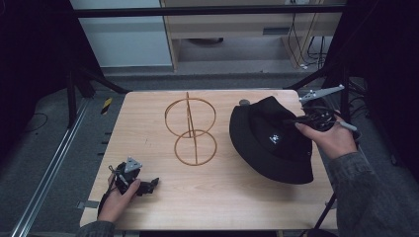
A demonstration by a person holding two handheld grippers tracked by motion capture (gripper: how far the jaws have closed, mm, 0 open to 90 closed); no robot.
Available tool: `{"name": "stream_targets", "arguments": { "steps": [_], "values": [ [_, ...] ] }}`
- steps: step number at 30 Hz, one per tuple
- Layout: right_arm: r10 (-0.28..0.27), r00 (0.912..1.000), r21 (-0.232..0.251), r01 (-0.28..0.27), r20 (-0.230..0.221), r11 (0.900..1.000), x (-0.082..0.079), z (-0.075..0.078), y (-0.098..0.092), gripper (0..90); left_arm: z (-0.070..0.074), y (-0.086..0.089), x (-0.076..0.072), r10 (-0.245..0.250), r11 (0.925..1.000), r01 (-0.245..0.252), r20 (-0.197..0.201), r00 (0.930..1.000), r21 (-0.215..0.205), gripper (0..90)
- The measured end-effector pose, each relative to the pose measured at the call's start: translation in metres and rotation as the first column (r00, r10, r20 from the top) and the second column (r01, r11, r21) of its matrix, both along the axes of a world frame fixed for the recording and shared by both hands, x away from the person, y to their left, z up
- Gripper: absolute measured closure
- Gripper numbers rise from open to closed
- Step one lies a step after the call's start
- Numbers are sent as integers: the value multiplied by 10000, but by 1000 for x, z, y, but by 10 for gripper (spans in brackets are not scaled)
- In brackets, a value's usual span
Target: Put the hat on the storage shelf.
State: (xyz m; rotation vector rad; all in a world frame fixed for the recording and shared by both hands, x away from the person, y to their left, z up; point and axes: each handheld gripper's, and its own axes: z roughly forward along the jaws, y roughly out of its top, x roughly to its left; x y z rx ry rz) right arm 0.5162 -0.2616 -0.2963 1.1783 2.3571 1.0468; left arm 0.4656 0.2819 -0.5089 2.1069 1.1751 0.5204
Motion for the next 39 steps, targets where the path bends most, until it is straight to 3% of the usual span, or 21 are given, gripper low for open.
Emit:
{"name": "stream_targets", "arguments": {
  "steps": [21, 39],
  "values": [
    [157, 9956, 668, -219, 924, 9975, -27, 25, 0, 871, 0, 0, 0, -14, 10000, 14, -11, 10000, -10, 0],
    [407, 9871, 828, -540, 1548, 9951, -45, 47, 7, 871, 0, 0, 0, -18, 10000, 18, -10, 10000, -11, 0]
  ]
}}
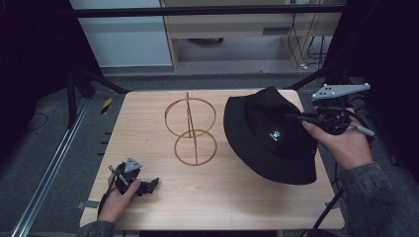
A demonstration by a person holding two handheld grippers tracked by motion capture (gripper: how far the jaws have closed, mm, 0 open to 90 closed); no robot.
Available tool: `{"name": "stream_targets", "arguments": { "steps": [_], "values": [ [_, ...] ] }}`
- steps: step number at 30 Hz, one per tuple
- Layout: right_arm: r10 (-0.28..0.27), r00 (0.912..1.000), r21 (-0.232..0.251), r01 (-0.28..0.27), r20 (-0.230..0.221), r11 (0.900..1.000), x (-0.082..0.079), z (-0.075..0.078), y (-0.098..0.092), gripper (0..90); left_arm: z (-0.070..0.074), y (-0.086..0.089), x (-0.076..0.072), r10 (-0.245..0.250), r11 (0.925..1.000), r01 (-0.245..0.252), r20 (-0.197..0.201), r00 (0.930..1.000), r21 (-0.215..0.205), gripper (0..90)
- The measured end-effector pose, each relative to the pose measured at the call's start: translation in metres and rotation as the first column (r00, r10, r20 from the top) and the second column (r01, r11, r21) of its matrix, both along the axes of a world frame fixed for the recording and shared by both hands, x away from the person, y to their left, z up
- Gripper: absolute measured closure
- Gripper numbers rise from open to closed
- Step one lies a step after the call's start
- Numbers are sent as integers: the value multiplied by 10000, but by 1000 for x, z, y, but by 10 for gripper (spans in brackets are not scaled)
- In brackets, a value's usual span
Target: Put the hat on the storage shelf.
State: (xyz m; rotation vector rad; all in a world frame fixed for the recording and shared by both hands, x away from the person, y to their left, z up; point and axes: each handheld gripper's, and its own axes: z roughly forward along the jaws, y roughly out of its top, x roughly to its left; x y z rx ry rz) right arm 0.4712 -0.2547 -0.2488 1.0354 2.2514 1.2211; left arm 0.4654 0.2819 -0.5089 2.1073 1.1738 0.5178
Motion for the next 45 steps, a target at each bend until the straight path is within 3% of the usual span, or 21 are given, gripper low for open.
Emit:
{"name": "stream_targets", "arguments": {
  "steps": [11, 27, 38, 45],
  "values": [
    [507, 9977, -169, -500, 449, 9986, -4, 24, 22, 871, 0, 0, 0, 0, 10000, 0, 5, 10000, 3, 0],
    [835, 9954, -190, -826, 476, 9964, 5, 37, 39, 871, 0, -1, 0, 49, 10000, -49, 10, 10000, -63, 0],
    [1190, 9920, -353, -1175, 428, 9924, 14, 49, 62, 870, 0, 0, 0, 38, 10000, -38, 21, 10000, -45, 0],
    [1533, 9869, -709, -1496, 495, 9862, 22, 61, 85, 870, 0, 0, 0, 44, 10000, -44, 24, 10000, -50, 0]
  ]
}}
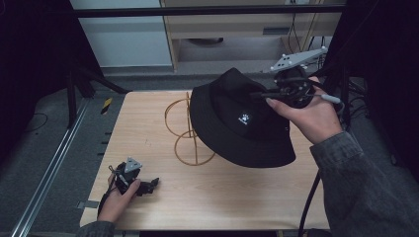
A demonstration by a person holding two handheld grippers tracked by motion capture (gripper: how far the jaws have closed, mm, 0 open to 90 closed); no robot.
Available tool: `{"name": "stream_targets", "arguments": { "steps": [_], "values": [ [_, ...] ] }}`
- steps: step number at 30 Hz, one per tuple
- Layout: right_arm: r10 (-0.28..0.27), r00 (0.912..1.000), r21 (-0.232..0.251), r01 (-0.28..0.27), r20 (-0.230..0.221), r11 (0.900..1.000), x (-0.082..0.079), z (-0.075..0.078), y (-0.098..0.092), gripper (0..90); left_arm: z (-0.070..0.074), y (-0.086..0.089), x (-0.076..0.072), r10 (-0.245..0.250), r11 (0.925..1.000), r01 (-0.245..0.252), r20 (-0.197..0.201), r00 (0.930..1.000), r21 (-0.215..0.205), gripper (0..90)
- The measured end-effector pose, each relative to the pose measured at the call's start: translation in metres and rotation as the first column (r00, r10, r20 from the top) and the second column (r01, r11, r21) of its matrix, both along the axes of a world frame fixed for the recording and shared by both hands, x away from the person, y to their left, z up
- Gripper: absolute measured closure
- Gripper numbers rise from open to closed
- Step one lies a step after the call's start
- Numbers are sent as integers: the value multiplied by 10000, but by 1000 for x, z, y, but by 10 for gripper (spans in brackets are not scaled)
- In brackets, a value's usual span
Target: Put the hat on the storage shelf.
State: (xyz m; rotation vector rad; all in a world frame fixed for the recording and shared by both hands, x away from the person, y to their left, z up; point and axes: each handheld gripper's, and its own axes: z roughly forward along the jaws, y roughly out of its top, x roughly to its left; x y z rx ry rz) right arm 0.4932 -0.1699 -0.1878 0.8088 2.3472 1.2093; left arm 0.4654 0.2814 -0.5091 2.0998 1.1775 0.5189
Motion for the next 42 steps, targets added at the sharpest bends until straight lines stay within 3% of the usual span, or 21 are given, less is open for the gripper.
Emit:
{"name": "stream_targets", "arguments": {
  "steps": [22, 30, 39, 42],
  "values": [
    [635, 9978, -392, -626, 209, 9973, 17, 8, 57, 869, 0, 0, 0, 2, 10000, -2, -27, 10000, 16, 0],
    [568, 9973, -492, -545, 457, 9973, 32, 11, 72, 869, 0, 0, 0, -16, 10000, 16, -40, 10000, 38, 0],
    [731, 9970, -493, -718, 262, 9962, 49, 6, 99, 867, 0, 0, 0, -21, 10000, 21, -41, 10000, 39, 0],
    [857, 9961, -773, -837, 230, 9935, 54, 2, 115, 865, 0, 0, 0, -24, 10000, 24, -40, 10000, 38, 0]
  ]
}}
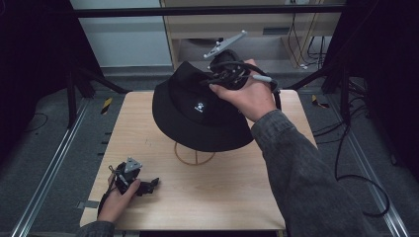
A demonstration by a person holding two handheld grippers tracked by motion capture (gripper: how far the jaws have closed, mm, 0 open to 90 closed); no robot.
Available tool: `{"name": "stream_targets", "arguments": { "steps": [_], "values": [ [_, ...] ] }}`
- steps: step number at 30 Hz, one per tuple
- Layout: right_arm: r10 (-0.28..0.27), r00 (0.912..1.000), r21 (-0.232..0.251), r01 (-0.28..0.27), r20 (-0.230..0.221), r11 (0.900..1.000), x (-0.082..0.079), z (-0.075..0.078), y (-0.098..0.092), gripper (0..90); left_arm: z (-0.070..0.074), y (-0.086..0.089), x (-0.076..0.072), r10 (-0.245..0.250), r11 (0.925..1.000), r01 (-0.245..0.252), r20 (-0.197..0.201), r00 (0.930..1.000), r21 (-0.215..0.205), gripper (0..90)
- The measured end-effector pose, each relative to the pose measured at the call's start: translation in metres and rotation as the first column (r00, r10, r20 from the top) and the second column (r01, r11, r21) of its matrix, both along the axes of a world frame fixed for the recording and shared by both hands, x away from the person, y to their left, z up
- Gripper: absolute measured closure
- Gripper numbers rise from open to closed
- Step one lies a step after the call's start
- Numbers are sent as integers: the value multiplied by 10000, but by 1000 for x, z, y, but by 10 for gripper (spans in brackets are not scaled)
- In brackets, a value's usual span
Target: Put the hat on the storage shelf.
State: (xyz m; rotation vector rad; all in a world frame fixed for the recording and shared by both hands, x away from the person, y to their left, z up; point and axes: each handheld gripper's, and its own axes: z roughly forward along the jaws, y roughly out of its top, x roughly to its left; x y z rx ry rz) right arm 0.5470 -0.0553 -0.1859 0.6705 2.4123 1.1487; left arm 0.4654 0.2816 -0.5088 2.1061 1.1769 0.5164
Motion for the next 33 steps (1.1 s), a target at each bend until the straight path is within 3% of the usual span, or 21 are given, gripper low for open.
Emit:
{"name": "stream_targets", "arguments": {
  "steps": [20, 33],
  "values": [
    [46, 9995, -752, -69, -301, 9971, 17, -29, 42, 856, 0, 0, 0, -25, 10000, 25, -14, 10000, -3, 0],
    [-33, 9984, -841, -15, -564, 9965, 22, -38, 44, 848, 0, 0, 0, -30, 10000, 30, -5, 10000, -5, 0]
  ]
}}
